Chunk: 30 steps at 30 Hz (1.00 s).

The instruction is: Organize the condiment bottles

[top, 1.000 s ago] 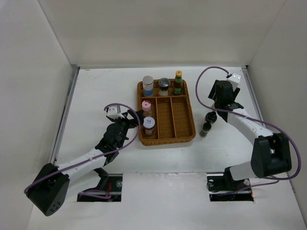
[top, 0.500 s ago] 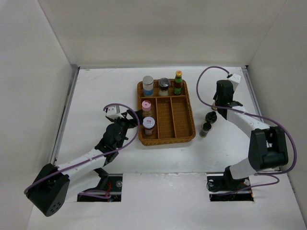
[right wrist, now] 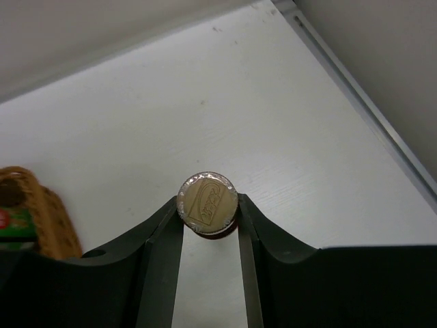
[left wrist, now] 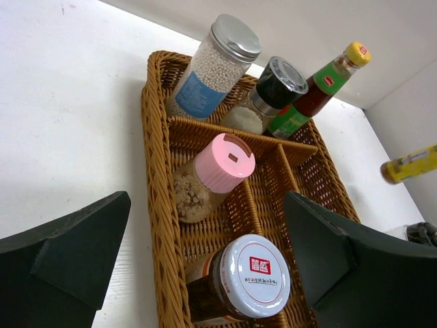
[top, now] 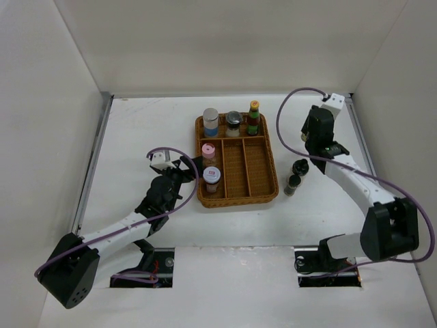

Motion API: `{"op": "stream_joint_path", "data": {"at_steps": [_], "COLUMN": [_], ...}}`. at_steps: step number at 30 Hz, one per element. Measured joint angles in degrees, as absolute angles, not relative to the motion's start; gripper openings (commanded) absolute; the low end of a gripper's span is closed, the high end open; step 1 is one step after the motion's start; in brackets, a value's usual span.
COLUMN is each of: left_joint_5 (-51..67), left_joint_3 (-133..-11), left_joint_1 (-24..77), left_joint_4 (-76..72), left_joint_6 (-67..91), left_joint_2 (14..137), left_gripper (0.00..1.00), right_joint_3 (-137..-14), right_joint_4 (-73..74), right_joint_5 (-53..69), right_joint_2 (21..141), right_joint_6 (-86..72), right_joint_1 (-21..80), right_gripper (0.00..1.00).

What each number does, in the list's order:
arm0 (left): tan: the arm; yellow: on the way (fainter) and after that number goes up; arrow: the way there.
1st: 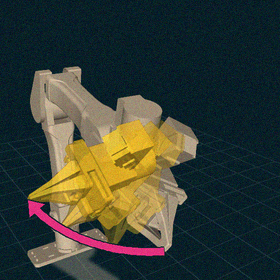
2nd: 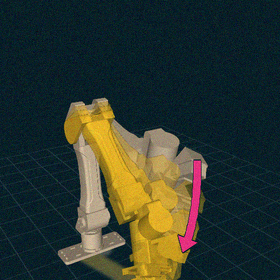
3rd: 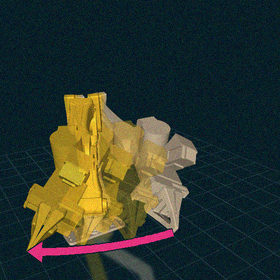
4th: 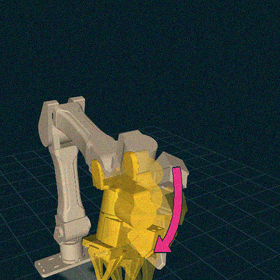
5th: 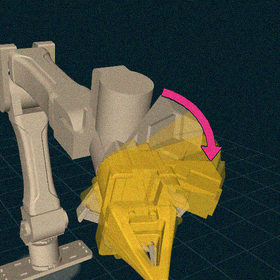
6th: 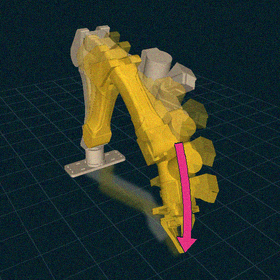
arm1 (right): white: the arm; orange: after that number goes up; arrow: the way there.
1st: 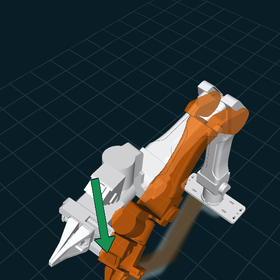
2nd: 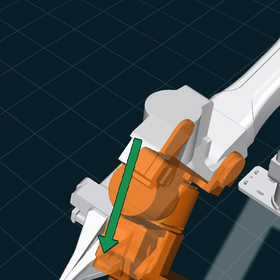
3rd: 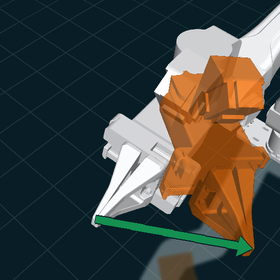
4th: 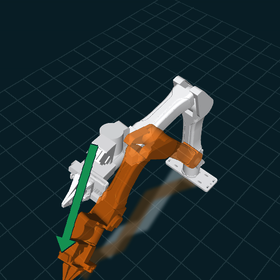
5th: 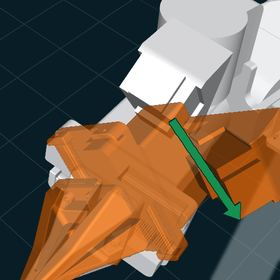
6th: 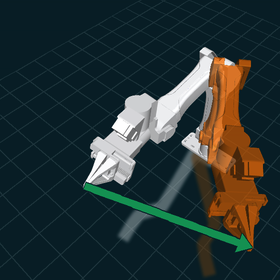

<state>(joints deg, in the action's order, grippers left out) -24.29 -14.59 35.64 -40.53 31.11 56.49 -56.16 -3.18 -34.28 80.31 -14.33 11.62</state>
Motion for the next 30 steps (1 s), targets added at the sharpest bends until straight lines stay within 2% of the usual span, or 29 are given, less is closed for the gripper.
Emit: {"op": "stream_joint_path", "data": {"at_steps": [6, 14, 21, 30], "left_joint_5": [-24.4, -24.9, -24.9, -24.9], "left_joint_3": [-14.1, -13.7, -13.5, -13.5], "left_joint_1": [35.2, 34.2, 34.2, 34.2], "left_joint_4": [-40.8, -41.0, -41.1, -41.3], "left_joint_6": [31.1, 31.1, 31.1, 31.1], "left_joint_2": [56.2, 55.9, 55.9, 55.9], "left_gripper": [0.97, 0.97, 0.97, 0.97], "right_joint_3": [-56.8, -56.6, -58.8, -61.4], "right_joint_4": [-5.8, -8.0, -9.5, -14.6], "right_joint_5": [-34.4, -31.9, -29.5, -29.2], "right_joint_2": [73.0, 74.7, 84.9, 96.2], "right_joint_6": [-13.1, -12.9, -12.9, -12.3], "right_joint_1": [24.3, 39.9, 44.4, 44.8], "right_gripper": [0.22, 0.22, 0.23, 0.23]}}
